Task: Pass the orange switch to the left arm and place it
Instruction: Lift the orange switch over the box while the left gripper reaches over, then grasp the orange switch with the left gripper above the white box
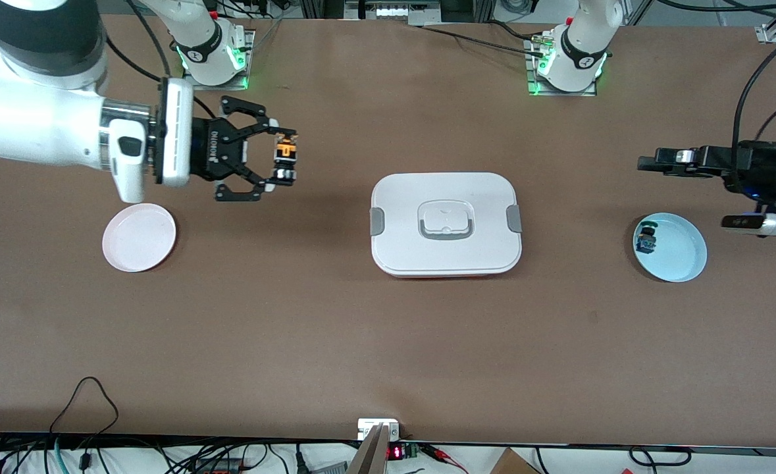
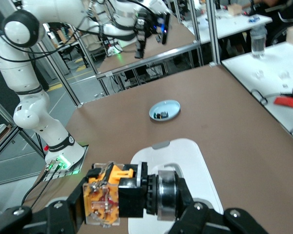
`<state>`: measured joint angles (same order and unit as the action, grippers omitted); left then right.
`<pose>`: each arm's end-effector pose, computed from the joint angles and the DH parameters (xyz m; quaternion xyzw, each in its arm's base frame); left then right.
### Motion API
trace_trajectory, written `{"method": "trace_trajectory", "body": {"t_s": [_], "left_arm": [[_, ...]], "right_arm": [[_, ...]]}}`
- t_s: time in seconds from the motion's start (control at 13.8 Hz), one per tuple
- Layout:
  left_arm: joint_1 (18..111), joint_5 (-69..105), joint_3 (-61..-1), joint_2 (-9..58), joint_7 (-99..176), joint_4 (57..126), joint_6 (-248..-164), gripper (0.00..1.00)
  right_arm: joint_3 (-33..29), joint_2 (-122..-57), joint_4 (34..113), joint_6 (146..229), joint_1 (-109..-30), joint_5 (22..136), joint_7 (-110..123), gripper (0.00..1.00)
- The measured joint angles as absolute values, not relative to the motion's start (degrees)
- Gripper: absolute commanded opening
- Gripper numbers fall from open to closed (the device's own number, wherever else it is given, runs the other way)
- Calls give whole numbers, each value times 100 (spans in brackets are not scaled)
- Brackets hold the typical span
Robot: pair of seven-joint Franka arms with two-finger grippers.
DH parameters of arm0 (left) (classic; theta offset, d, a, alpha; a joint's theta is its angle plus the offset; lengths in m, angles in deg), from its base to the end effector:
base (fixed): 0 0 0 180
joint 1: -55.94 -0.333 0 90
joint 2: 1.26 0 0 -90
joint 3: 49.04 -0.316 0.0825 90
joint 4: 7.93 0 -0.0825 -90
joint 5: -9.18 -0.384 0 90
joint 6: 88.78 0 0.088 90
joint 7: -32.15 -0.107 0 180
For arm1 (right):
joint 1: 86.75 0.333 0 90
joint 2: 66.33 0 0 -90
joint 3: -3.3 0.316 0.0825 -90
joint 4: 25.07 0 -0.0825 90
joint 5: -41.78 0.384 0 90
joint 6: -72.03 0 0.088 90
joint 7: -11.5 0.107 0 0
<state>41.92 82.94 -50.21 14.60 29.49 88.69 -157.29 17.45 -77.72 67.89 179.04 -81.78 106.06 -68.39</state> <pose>0.5907 0.0279 0.4928 0.7383 0.0868 -0.2033 0.6372 0.5850 0.2613 0.5573 -0.6513 -0.5399 -0.2867 0.4496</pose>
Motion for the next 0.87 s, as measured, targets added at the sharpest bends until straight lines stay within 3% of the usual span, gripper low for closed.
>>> {"method": "trace_trajectory", "body": {"t_s": [0.51, 0.87], "left_arm": [[4262, 9170, -4238, 1605, 2019, 8989, -16177, 100], [4277, 9173, -3471, 1623, 1019, 9065, -17105, 100]], "right_arm": [[1748, -8165, 6984, 18673, -7366, 12784, -8422, 0], [1747, -8296, 6984, 18877, -7098, 13242, -8567, 0]]}}
